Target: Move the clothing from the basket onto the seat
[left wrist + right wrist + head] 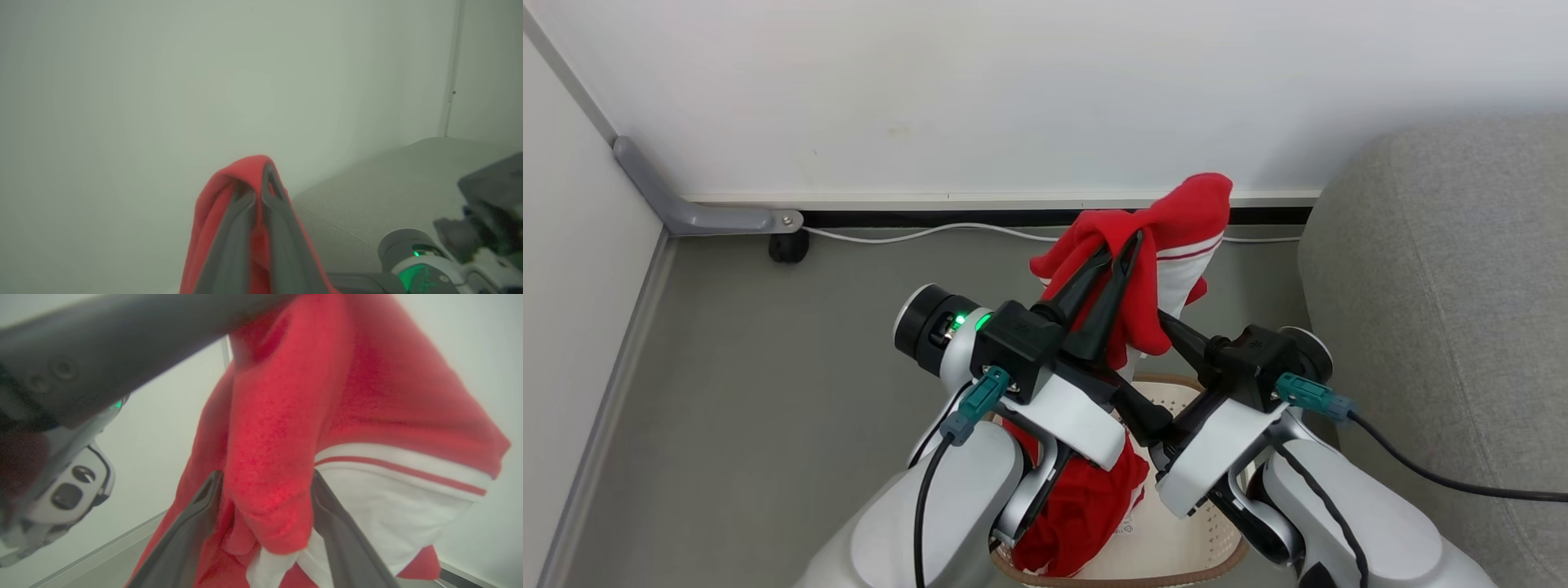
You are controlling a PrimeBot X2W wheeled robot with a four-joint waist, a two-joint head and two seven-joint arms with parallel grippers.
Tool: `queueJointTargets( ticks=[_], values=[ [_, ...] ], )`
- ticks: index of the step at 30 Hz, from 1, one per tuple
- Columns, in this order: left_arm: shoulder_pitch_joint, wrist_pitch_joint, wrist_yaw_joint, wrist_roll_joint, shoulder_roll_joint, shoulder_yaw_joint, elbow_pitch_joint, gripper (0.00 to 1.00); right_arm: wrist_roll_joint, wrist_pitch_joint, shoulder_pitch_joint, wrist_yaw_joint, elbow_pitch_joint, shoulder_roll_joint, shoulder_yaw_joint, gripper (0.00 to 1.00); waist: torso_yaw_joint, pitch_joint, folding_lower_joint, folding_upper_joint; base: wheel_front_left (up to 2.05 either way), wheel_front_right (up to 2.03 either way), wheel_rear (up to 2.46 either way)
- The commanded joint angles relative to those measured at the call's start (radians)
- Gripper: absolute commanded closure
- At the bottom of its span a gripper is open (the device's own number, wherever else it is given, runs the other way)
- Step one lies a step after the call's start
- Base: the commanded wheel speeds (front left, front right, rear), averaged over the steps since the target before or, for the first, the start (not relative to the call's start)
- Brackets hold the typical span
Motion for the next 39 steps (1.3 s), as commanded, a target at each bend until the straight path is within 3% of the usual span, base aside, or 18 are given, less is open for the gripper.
queueJointTargets(
  ticks=[1, 13, 14, 16, 25, 26, 27, 28, 39],
  values=[
    [-0.065, -0.006, 0.012, -0.017, 0.006, 0.018, -0.034, 1.0, -0.003, -0.006, -0.017, 0.004, 0.003, 0.027, 0.0, 0.0, 0.014, 0.001, 0.0, 0.0, 0.0, 0.0, 0.0],
    [-0.08, -0.006, 0.046, -0.076, 0.006, -0.064, -0.047, 1.0, -0.005, -0.006, -0.018, 0.004, 0.041, 0.085, -0.047, 0.0, 0.052, 0.011, 0.0, 0.0, 0.0, 0.0, 0.0],
    [-0.081, -0.006, 0.049, -0.079, 0.006, -0.068, -0.049, 1.0, -0.004, -0.006, -0.019, 0.004, 0.046, 0.087, -0.053, 0.29, 0.054, 0.013, 0.0, 0.0, 0.0, 0.0, 0.0],
    [-0.083, -0.006, 0.054, -0.086, 0.006, -0.074, -0.05, 1.0, -0.001, -0.006, -0.02, 0.004, 0.051, 0.09, -0.061, 1.0, 0.057, 0.017, 0.0, 0.0, 0.0, 0.0, 0.0],
    [-0.077, -0.006, 0.072, -0.081, 0.006, -0.066, -0.04, 1.0, 0.009, -0.006, -0.006, 0.004, 0.008, 0.058, -0.085, 1.0, 0.045, 0.03, 0.0, 0.0, 0.0, 0.0, 0.0],
    [-0.074, -0.006, 0.071, -0.079, 0.006, -0.063, -0.04, 0.8, 0.009, -0.006, -0.004, 0.004, 0.002, 0.053, -0.088, 1.0, 0.042, 0.031, 0.0, 0.0, 0.0, 0.0, 0.0],
    [-0.072, -0.006, 0.071, -0.076, 0.006, -0.06, -0.041, 0.34, 0.008, -0.006, -0.002, 0.004, -0.005, 0.047, -0.093, 1.0, 0.038, 0.031, 0.0, 0.0, 0.0, 0.0, 0.0],
    [-0.068, -0.006, 0.069, -0.075, 0.006, -0.057, -0.042, 0.0, 0.006, -0.006, 0.0, 0.004, -0.013, 0.043, -0.098, 1.0, 0.035, 0.032, 0.0, 0.0, 0.0, 0.0, 0.0],
    [-0.035, -0.006, 0.015, -0.035, 0.006, -0.022, 0.024, 0.0, -0.008, -0.006, 0.039, 0.004, -0.108, -0.02, -0.202, 1.0, -0.024, 0.038, 0.0, 0.0, 0.0, 0.0, 0.0]
  ],
)
